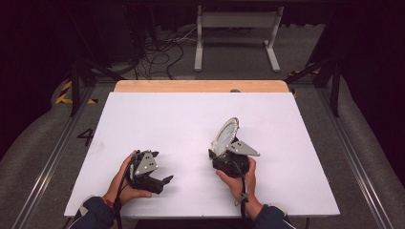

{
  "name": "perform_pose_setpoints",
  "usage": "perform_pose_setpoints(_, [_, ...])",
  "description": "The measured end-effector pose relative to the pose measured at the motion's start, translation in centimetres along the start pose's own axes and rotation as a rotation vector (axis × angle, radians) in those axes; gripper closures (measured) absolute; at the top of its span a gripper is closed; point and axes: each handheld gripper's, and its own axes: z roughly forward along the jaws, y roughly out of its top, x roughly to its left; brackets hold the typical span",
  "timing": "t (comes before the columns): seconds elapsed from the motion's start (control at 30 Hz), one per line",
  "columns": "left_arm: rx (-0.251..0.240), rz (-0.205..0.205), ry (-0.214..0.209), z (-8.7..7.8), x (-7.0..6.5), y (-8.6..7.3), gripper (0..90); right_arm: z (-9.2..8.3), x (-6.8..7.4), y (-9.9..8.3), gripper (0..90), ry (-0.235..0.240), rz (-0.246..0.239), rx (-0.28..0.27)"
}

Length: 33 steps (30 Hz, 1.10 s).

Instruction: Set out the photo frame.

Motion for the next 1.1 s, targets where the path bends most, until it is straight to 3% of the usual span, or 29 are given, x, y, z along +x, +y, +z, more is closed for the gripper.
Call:
perform_pose_setpoints(0.7, [0.011, 0.033, -0.035, 1.0, -0.3, 0.6, 7.1, -0.9, -1.0, -0.2, 59.2, 0.063, -0.007, 0.053])
perform_pose_setpoints(1.1, [0.002, 0.044, -0.03, 1.0, -0.2, 0.9, 7.4, -1.8, -0.9, -0.3, 60.6, 0.055, -0.036, 0.077])
